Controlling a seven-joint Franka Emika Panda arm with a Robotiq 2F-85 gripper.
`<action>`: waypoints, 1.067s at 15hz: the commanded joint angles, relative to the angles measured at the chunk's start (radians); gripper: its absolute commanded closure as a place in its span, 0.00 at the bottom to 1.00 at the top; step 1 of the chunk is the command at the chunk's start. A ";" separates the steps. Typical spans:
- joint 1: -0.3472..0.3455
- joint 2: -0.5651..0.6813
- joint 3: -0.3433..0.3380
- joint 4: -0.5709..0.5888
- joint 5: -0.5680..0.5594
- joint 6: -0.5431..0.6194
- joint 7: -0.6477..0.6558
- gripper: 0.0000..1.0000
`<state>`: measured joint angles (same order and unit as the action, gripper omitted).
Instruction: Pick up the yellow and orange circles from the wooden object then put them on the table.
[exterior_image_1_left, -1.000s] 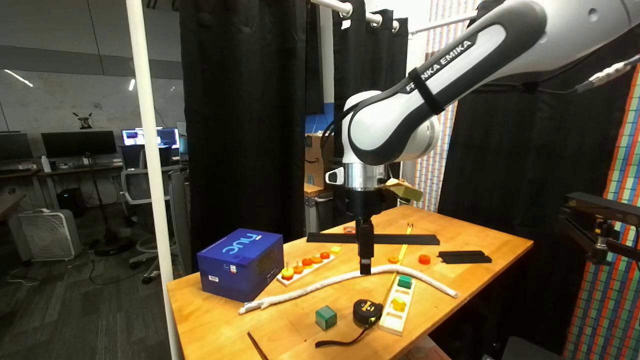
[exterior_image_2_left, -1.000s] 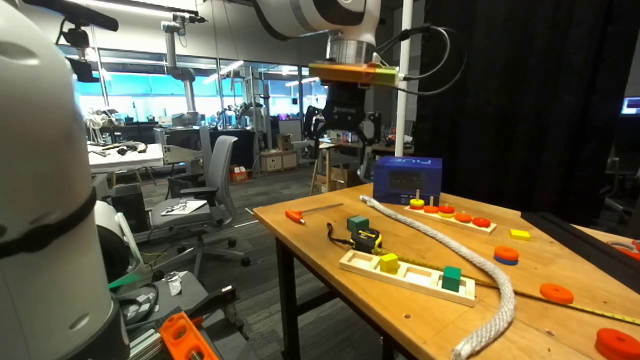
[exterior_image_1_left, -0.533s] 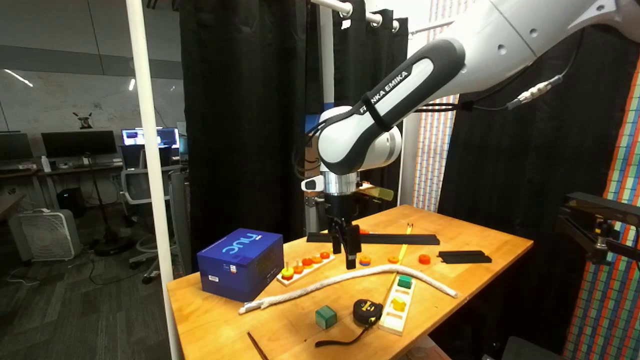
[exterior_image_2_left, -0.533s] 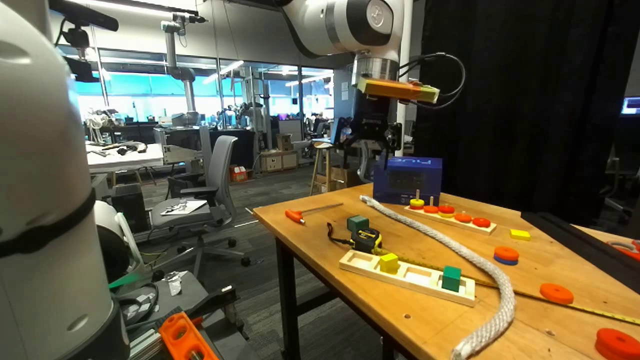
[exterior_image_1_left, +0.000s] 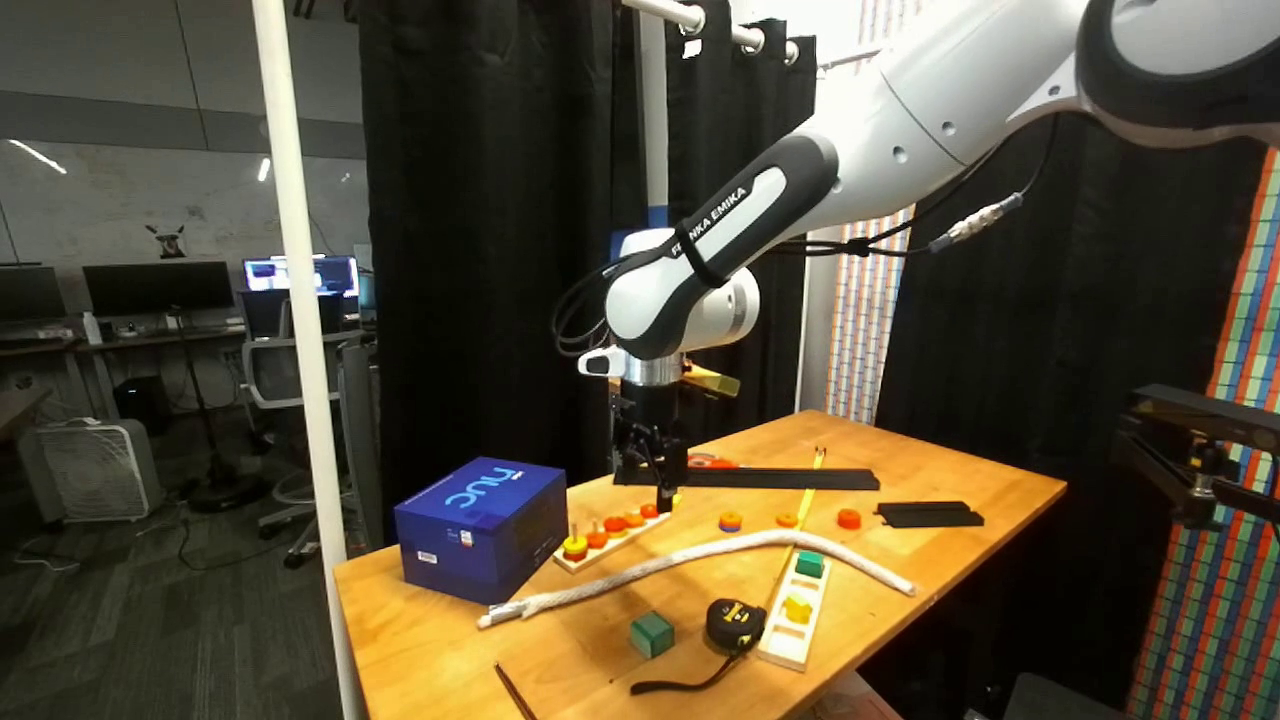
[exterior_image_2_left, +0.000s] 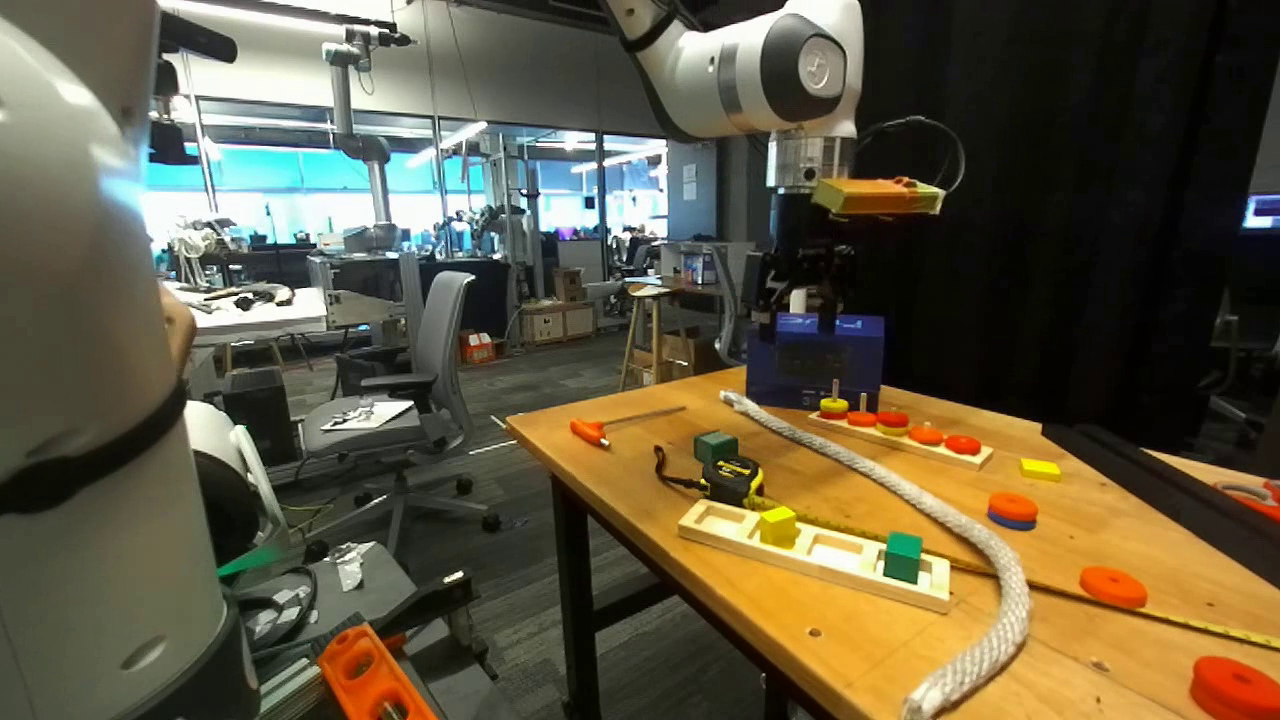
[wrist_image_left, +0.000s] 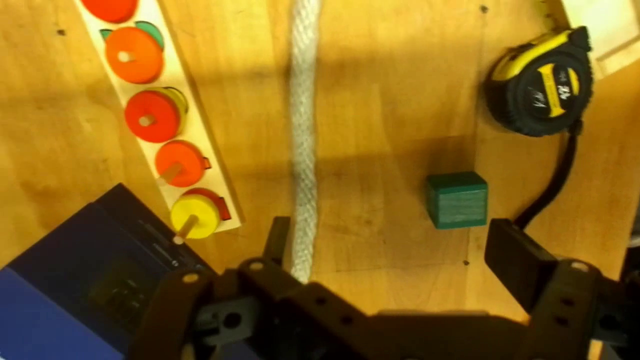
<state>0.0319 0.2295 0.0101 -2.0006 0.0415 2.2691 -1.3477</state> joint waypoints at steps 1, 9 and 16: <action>-0.063 0.090 0.027 0.080 0.013 0.092 -0.114 0.00; -0.135 0.305 0.044 0.273 -0.006 0.130 -0.184 0.00; -0.140 0.453 0.051 0.424 -0.022 0.079 -0.158 0.00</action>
<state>-0.0939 0.6194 0.0397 -1.6735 0.0420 2.3951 -1.5176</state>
